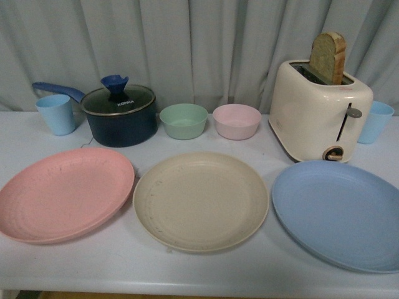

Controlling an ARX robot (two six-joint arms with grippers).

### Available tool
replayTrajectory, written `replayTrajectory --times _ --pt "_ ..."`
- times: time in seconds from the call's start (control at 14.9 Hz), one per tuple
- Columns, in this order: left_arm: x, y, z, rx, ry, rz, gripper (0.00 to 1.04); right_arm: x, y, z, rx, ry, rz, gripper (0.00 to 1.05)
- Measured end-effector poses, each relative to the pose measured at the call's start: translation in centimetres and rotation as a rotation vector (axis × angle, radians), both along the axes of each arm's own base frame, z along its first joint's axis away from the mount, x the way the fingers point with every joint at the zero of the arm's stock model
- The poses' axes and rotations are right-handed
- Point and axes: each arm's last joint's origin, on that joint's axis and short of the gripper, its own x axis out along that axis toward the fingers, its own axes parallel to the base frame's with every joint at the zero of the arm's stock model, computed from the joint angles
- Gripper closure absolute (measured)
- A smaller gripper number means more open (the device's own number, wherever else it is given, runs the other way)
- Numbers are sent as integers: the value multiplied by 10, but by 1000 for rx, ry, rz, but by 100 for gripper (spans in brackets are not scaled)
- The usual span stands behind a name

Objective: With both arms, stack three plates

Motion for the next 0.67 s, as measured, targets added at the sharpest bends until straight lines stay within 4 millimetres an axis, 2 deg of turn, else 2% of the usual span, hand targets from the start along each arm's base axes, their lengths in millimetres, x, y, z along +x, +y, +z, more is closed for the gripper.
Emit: replayTrajectory --times 0.67 --pt "0 0 0 0 0 0 7 0 0 0 0 0 0 6"
